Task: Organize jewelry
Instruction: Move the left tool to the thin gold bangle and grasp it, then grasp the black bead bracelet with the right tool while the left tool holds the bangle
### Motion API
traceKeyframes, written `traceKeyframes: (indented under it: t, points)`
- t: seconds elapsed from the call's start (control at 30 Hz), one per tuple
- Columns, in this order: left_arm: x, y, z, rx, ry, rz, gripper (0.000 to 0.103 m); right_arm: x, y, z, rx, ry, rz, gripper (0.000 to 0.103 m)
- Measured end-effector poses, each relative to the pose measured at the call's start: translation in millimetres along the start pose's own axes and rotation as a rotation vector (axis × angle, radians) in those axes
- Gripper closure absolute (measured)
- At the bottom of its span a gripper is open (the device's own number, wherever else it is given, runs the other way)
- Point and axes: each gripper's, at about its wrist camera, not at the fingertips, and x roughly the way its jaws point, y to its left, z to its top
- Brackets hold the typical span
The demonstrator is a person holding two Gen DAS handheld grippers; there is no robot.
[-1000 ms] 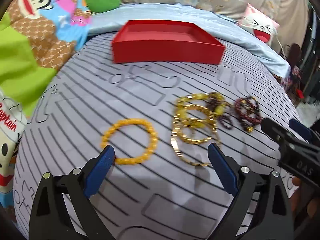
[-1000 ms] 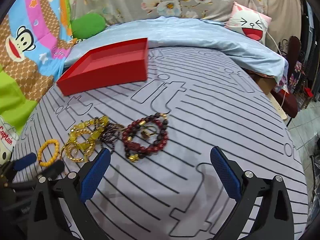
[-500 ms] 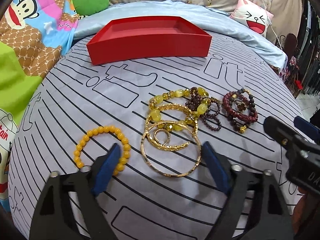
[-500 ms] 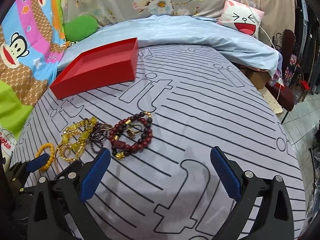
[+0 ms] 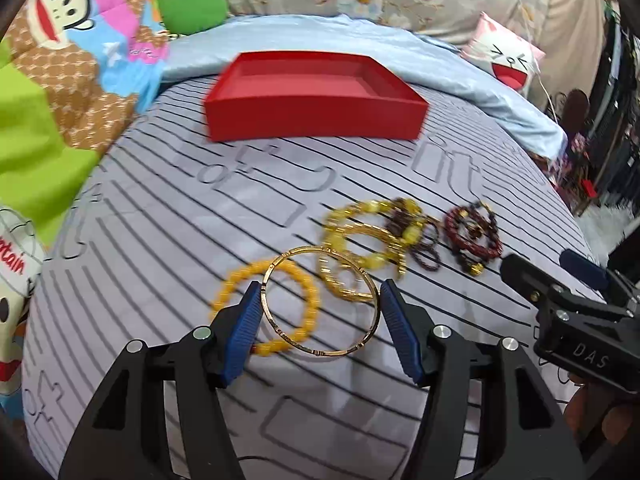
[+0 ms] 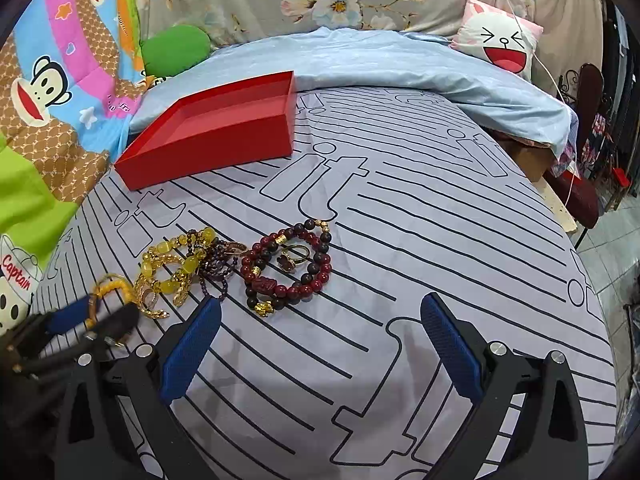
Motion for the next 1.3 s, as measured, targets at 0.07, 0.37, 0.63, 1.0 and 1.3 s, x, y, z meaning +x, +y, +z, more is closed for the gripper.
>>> traceKeyframes:
  t: [0.07,0.37,0.63,1.0,1.3]
  points:
    - [-2,10,1,-0.017,-0.004,0.021,0.046,1,0,0,0.000,0.003,0.002,0.007]
    - [-4,38,3,-0.075,-0.014,0.073,0.046,0,26,1,-0.048,0.003,0.066,0.015]
    - [-7,56,3,-0.099,-0.019,0.106,0.046,14,76,-8,-0.149,0.049,0.171,0.030]
    - [-4,68,6,-0.124,-0.014,0.115,0.046,23,67,0,-0.111,0.060,0.159,0.040]
    - [2,51,8,-0.099,-0.002,0.093,0.045,32,0,24,0.025,0.029,0.034,0.041]
